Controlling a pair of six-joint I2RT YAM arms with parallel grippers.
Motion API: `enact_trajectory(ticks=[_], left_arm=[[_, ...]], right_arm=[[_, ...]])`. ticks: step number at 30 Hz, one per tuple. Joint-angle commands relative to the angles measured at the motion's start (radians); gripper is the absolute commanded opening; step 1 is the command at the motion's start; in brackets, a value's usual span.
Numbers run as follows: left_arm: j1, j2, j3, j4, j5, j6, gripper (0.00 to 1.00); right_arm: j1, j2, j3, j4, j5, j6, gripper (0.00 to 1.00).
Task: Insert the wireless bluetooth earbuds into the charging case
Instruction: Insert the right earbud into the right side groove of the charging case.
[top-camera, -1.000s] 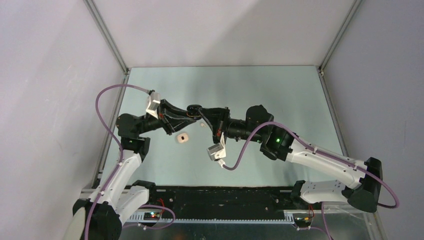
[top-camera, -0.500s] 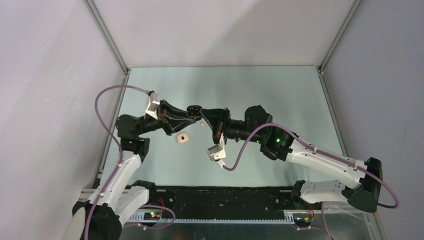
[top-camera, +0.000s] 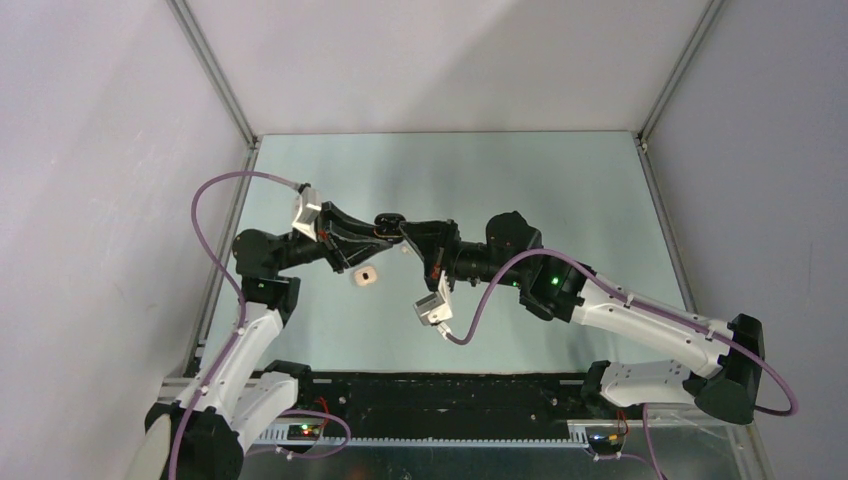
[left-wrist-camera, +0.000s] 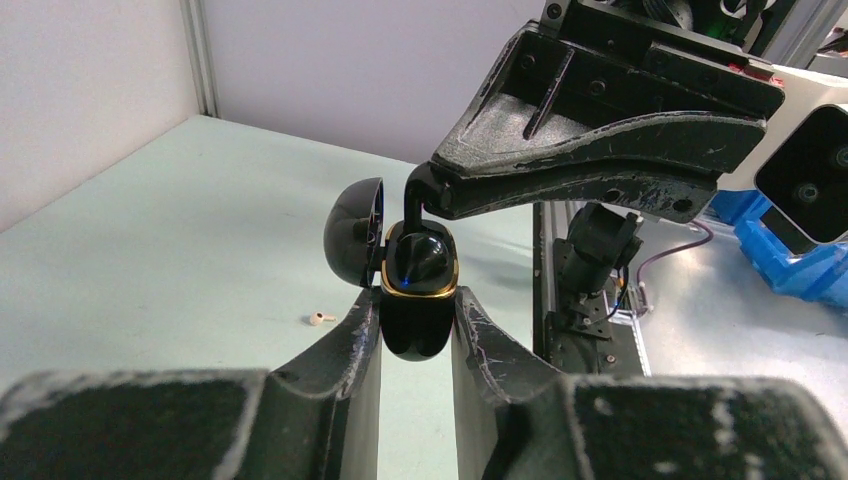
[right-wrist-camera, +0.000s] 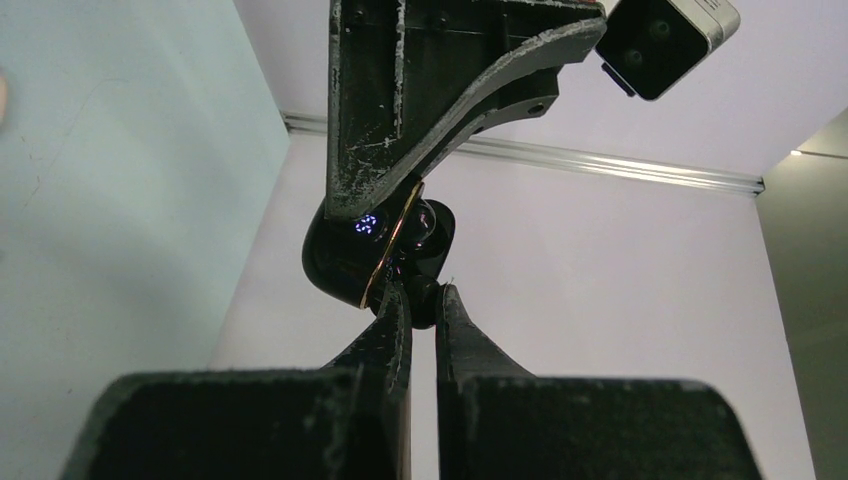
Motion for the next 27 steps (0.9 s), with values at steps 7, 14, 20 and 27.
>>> enact_trajectory(ticks=[7,14,20,27], left_arm=[[-0.005,-0.030,-0.008,0.028,-0.006,0.043,0.00],[-0.005,-0.038,-0.014,0.028,0.001,0.065,0.00],[-0.005,-0.039,-0.019,0.028,0.011,0.086,0.00],[-0.004,-0.039,-0.027,0.028,0.019,0.101,0.00]], right_arm=[[0.003,0.007,0.044,-0.125,-0.048,-0.007,0.04],[0.003,0.012,0.062,-0.159,-0.050,0.001,0.22],[0.003,0.021,0.096,-0.185,-0.055,0.027,0.29],[0.002,0.037,0.140,-0.208,-0.072,0.077,0.39]])
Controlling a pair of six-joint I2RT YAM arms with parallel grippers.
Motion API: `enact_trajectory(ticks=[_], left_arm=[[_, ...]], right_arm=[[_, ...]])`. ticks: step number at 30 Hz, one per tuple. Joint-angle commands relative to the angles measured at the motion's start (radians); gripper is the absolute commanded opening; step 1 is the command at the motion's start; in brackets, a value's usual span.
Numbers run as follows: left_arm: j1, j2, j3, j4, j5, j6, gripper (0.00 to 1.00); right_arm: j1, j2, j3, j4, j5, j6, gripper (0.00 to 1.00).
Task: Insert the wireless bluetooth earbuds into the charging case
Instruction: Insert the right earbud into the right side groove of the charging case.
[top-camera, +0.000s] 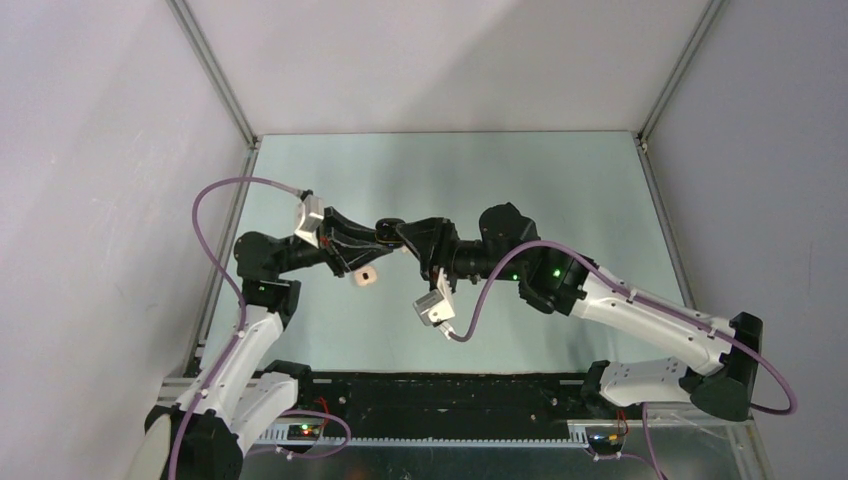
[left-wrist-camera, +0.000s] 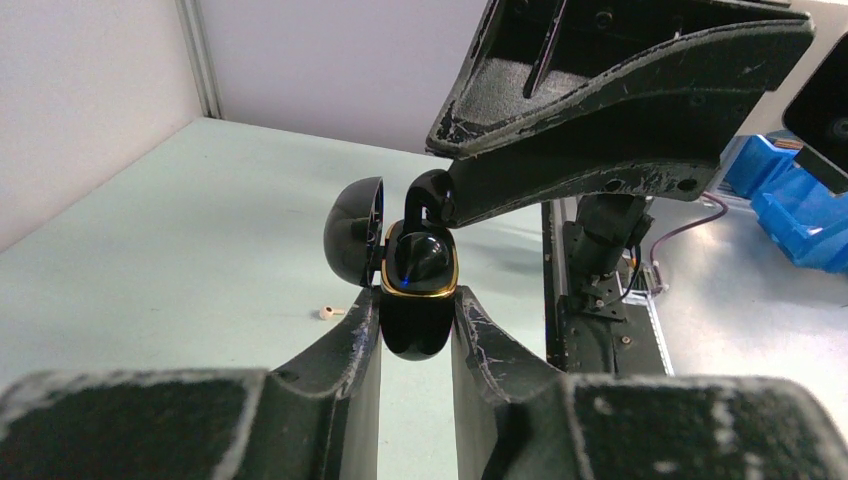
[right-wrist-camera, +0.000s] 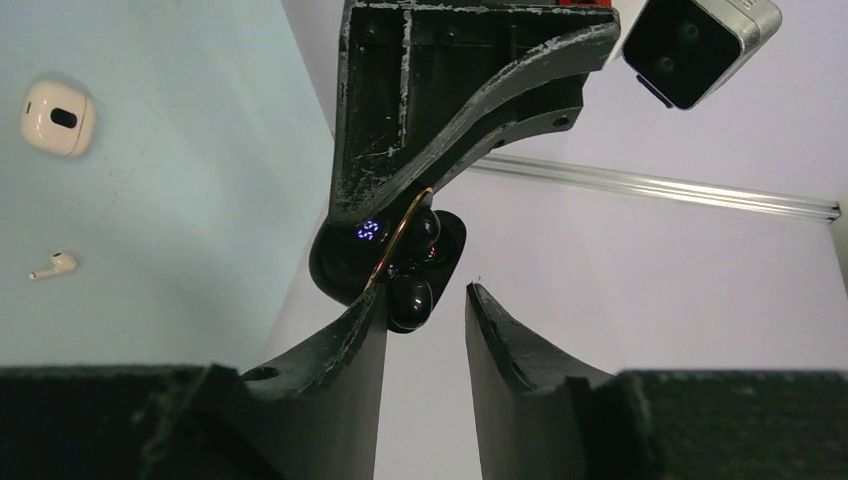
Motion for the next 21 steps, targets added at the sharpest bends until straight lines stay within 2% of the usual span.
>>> enact_trajectory(ticks=[1,4,9,12,14,19,21], left_arm=[[0.000,-0.023,-0.009,0.044,-0.001,0.031,0.00],[0.000,-0.020,-0.008,0.044,-0.006,0.034,0.00],[0.001,-0.014,-0.009,0.044,-0.013,0.035,0.00],[0.002,-0.010,-0.007,0.044,-0.013,0.037,0.00],[0.002,-0.005,-0.004,0.044,-0.010,0.040,0.00],[0.002,-0.005,-0.003,0.044,0.018,0.051,0.00],[0.002,-0.009,-0.003,0.044,0.029,0.054,0.00]], right_arm=[[0.001,0.016,0.056,-0.039,-0.027,0.058,0.39],[-0.001,0.016,0.086,-0.061,-0.044,0.107,0.47],[-0.006,0.013,0.175,-0.196,-0.087,0.277,0.69],[-0.007,0.018,0.242,-0.320,-0.089,0.378,0.74],[-0.012,0.029,0.284,-0.360,-0.082,0.505,0.76],[-0.107,0.152,0.537,-0.470,-0.131,1.011,0.77],[-0.138,0.204,0.618,-0.544,-0.186,1.101,0.77]])
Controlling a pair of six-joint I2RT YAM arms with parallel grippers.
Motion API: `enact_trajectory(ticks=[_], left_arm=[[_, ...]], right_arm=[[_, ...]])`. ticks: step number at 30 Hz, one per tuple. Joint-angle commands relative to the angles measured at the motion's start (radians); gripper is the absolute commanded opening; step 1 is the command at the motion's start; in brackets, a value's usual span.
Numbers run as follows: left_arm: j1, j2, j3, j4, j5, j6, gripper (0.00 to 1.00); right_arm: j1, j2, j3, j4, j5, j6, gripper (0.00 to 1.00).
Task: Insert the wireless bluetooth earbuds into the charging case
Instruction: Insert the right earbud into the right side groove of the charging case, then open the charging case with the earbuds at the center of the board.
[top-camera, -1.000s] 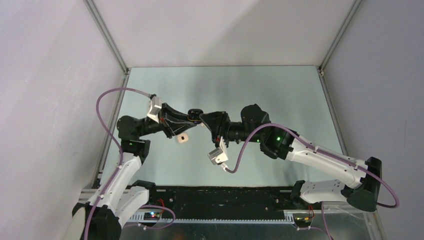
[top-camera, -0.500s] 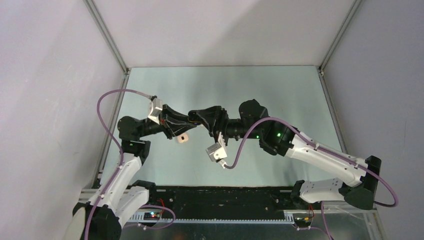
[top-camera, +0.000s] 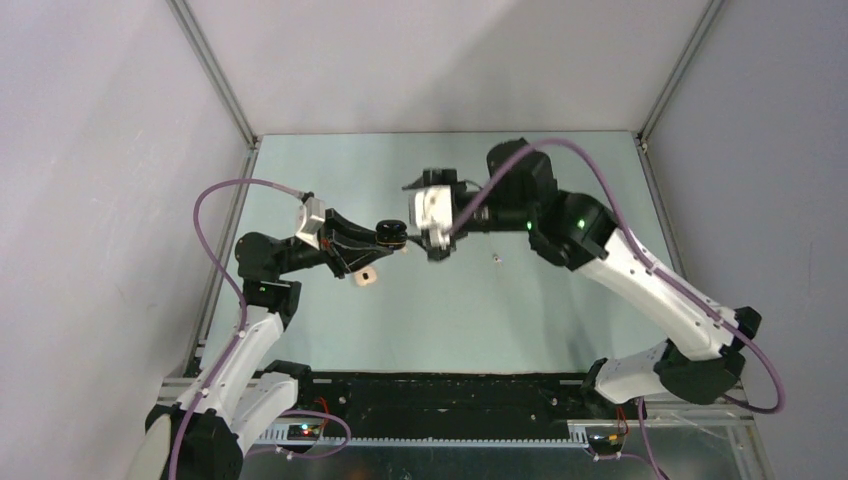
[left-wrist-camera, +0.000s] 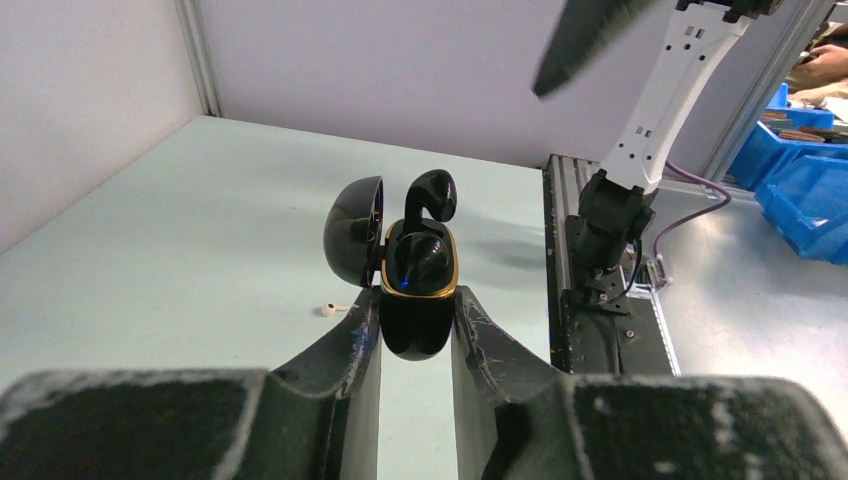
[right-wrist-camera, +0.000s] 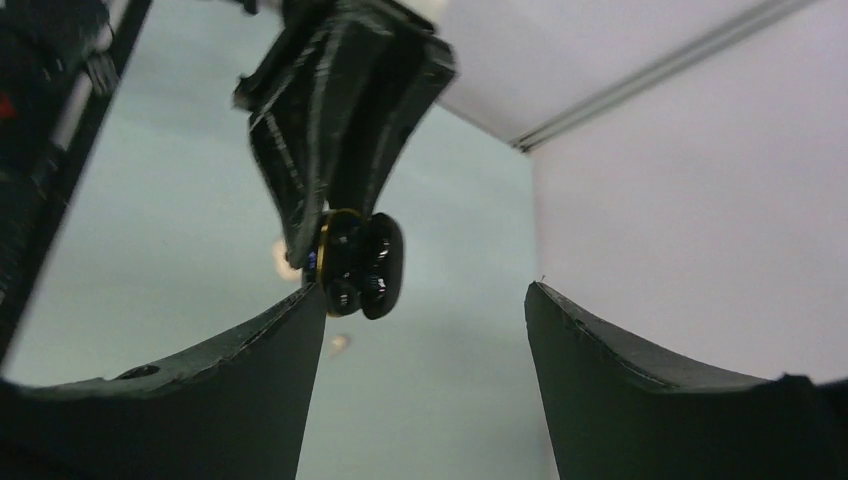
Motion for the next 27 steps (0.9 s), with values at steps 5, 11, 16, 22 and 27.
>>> enact_trajectory(ticks=[5,11,16,22,27], left_arm=[[0.002,-0.017,0.008,0.042,0.052,0.045,0.00],[0.000,-0.033,0.004,0.030,0.062,0.046,0.00],[-0.002,-0.040,0.004,0.015,0.068,0.048,0.00],[-0.002,-0.041,0.002,0.010,0.070,0.053,0.00],[-0.001,-0.044,0.000,0.009,0.071,0.058,0.00]], right_arm=[[-0.094,0.140,0.195,-0.192,-0.150,0.478,0.77],[-0.129,0.184,0.217,-0.188,-0.191,0.546,0.77],[-0.133,0.191,0.210,-0.180,-0.189,0.540,0.76],[-0.138,0.213,0.213,-0.168,-0.189,0.550,0.75],[-0.132,0.239,0.230,-0.163,-0.194,0.562,0.75]])
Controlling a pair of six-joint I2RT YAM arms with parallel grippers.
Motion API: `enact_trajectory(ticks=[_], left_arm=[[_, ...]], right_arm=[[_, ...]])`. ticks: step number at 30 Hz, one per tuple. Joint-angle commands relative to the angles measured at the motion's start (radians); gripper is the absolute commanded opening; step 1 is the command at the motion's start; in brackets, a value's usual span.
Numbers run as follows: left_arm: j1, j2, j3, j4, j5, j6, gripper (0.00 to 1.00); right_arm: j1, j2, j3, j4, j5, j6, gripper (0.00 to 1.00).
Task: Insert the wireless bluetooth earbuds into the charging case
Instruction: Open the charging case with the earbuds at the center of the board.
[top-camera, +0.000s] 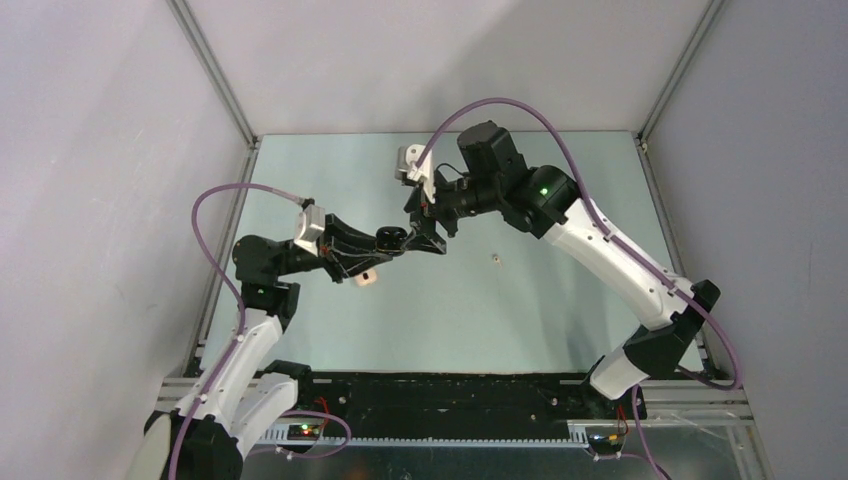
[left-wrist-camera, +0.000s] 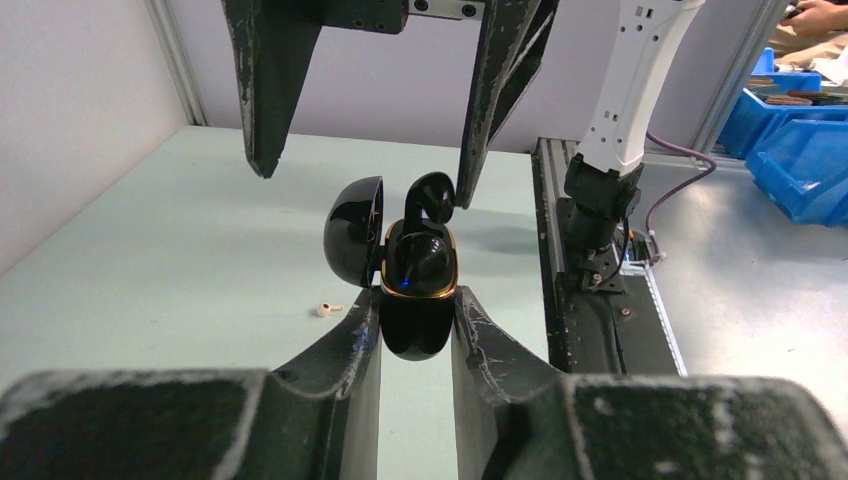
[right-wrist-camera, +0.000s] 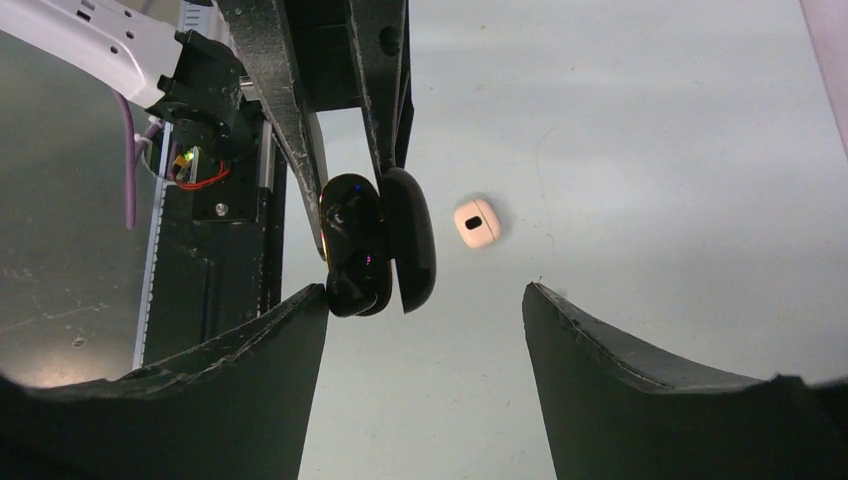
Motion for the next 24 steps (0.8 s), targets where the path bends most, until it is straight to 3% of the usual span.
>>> enact_trajectory(ticks=[1,11,18,24], left_arm=[[-0.001,-0.022,-0.001,0.013,0.012,0.028,0.00],[-0.001,-0.030,-0.011,0.007,0.005,0.034,0.00],[0.001,-0.012,-0.013,-0.006,-0.055,0.022,0.00],[0.000,-0.008,-0.007,-0.006,-0.064,0.023,0.00]], right_arm=[[0.004,0.033,0.062,0.022,-0.021,0.032,0.75],[-0.002,0.072,0.102,0.009,-0.045,0.058,0.74],[0.001,0.087,0.141,-0.139,-0.210,0.015,0.74],[0.025,0.105,0.135,-0.172,-0.185,0.006,0.75]])
